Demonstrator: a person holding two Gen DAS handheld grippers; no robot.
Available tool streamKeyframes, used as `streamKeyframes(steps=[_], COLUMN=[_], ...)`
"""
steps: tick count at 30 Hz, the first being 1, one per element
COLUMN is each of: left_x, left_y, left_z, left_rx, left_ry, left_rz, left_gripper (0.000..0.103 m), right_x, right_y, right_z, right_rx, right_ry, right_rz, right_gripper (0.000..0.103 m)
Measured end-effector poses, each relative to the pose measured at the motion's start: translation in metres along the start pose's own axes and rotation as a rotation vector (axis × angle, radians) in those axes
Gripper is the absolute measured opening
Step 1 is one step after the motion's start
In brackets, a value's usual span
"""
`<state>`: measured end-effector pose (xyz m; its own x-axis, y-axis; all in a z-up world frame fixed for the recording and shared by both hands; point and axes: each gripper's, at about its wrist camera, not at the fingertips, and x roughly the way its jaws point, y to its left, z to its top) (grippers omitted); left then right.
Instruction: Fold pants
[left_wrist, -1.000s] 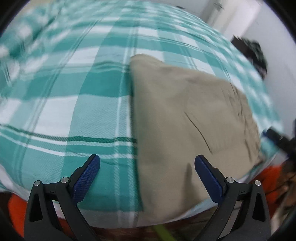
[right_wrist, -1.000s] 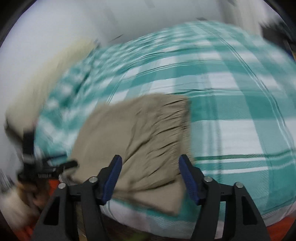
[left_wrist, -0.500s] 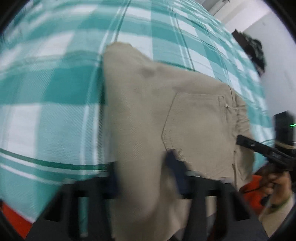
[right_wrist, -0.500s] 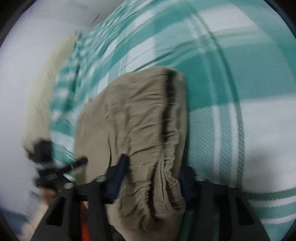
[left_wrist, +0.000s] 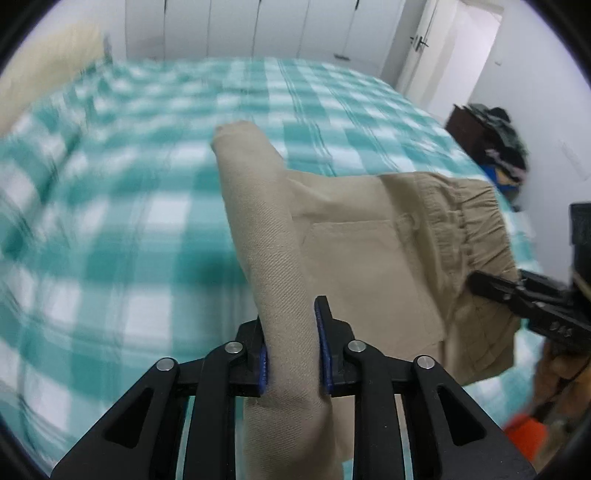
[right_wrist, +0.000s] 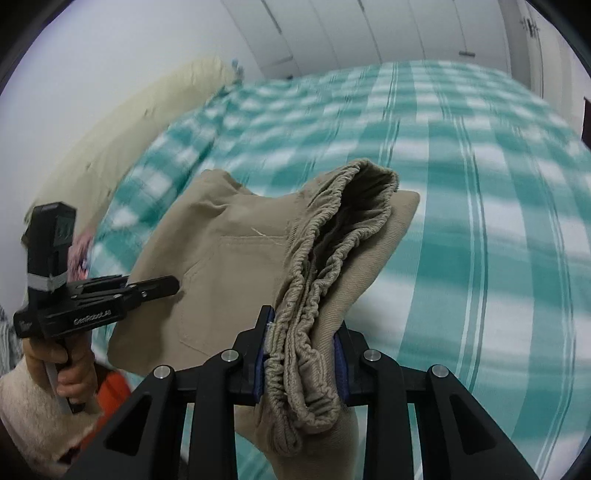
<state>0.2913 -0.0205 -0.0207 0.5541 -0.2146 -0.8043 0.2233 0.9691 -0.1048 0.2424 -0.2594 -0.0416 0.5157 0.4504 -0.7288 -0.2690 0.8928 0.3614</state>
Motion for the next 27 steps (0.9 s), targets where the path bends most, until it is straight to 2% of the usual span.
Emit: streamKeyframes(steps=[1,2,3,4,5,6,7,12,14,15,20,22,23,25,27], left_x=[0.006,0.013,0.015,0.015,0.012,0.009,0.006,-0.022,-0.037,-0.048,-0.108,-0.124,-0.132,-0.14,-0.147], left_y=[0.002,0.005,0.009,0.013,0.018,0.021,0.023,0.011,0.005,0.002,-0.008,-0.006,-0.005,-0.004,-0.005], left_z=[0.006,0.011,0.012,0.007,0.0,-0.01,-0.02,-0.076,-0.085,-0.091,-0.11,-0.115,-0.118,-0.123,-0.129], left_rx=[0.008,0.008,0.002,-0.003,-0.005,-0.004,0.003,0.066,0.063,0.056,0.012,-0.016,-0.03,-0.045,-0.046], left_ry=[-0.016,-0.034,-0.049,-0.059,-0.064,-0.07,-0.075,-0.152,-0.166,-0.175,-0.24,-0.25,-0.25,-0.249,-0.229], left_rz=[0.047,0.101,0.131,0.154,0.166,0.17,0.183,0.296,0.306,0.297,0.201,0.172,0.155,0.142,0.16], left_gripper=[0.038,0.056,0.064,0.075,0.079,0.081,0.085,0.091,0.097,0.098,0.102,0.102,0.102,0.102,0.102], right_x=[0.009,0.016,0.022,0.03,0.032,0.028,0.023,-0.003,-0.018,-0.026,-0.071,-0.096,-0.103,-0.109,-0.111], right_y=[-0.007,-0.014,-0.019,-0.028,-0.037,-0.042,-0.044,-0.045,-0.031,-0.021,0.028,0.052,0.061,0.071,0.076], right_z=[0.019,0.031,0.04,0.048,0.051,0.049,0.047,0.005,-0.018,-0.028,-0.072,-0.092,-0.098,-0.103,-0.106], right_rx=[-0.005,-0.004,0.004,0.016,0.02,0.017,0.014,-0.021,-0.062,-0.081,-0.148,-0.162,-0.158,-0.119,-0.08], right_ry=[-0.016,-0.018,-0.012,0.008,0.011,-0.002,-0.014,-0.036,-0.081,-0.119,-0.284,-0.397,-0.426,-0.405,-0.36], right_rz=[-0.007,-0.022,-0.044,-0.092,-0.165,-0.225,-0.257,-0.346,-0.384,-0.399,-0.457,-0.458,-0.461,-0.413,-0.368], right_gripper=[0.031,0.034,0.042,0.058,0.068,0.083,0.087,0.091,0.099,0.103,0.103,0.103,0.103,0.103,0.103])
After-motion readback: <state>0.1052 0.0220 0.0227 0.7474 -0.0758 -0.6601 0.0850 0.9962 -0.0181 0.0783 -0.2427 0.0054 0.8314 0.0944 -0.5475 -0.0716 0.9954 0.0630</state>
